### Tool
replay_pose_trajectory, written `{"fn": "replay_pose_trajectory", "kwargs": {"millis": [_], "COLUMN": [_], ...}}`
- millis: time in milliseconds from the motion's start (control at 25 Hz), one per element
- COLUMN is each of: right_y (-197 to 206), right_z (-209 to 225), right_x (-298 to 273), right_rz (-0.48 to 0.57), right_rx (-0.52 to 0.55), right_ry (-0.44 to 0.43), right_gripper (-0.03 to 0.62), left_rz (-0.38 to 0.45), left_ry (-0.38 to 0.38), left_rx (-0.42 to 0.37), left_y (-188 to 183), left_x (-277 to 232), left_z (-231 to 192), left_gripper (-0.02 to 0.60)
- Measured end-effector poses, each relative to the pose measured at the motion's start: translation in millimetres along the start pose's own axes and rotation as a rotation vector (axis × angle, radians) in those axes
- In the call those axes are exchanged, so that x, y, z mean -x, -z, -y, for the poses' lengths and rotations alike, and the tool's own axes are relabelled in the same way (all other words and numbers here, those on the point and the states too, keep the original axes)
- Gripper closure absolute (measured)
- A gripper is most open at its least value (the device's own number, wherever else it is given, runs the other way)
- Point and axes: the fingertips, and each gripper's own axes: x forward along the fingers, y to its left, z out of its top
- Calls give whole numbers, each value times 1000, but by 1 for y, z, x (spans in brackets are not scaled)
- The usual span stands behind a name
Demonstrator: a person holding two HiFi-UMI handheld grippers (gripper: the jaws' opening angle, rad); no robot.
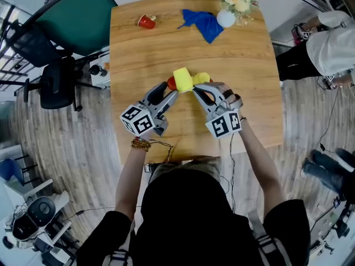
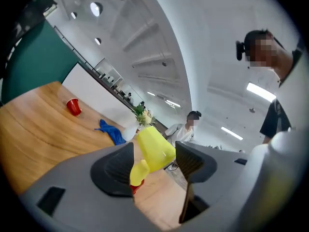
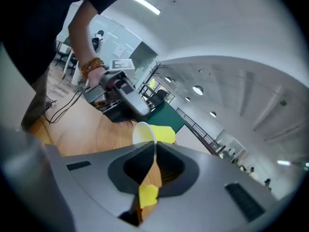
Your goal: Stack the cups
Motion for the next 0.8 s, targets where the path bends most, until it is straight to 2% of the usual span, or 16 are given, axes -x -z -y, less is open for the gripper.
{"fn": "replay_pose_trajectory", "kwargs": {"millis": [120,280,440,560,680,800], "right_y": [-10,-19,-16,-8,5,21], "right_z": [-17,-36,-54,-61,-70,-69], "right_x": [5,5,2,1,1,0], "right_rz": [13,27,28,14,-24,-66], "right_rx": [89,151,176,169,147,-2], "right_ry": [10,-8,-35,-55,-82,-76], "right_gripper": [571,571,571,568,559,513], "left_rz": [-4,-2,-11,-50,-89,-91], "left_ry": [41,93,94,92,74,-4], "left_rx": [81,171,194,141,34,-109], "left_y": [4,7,12,17,24,25], "left_x": [0,3,5,5,0,-6], "left_z": [0,1,-5,-9,-7,-12], "left_gripper": [305,305,307,328,339,344]}}
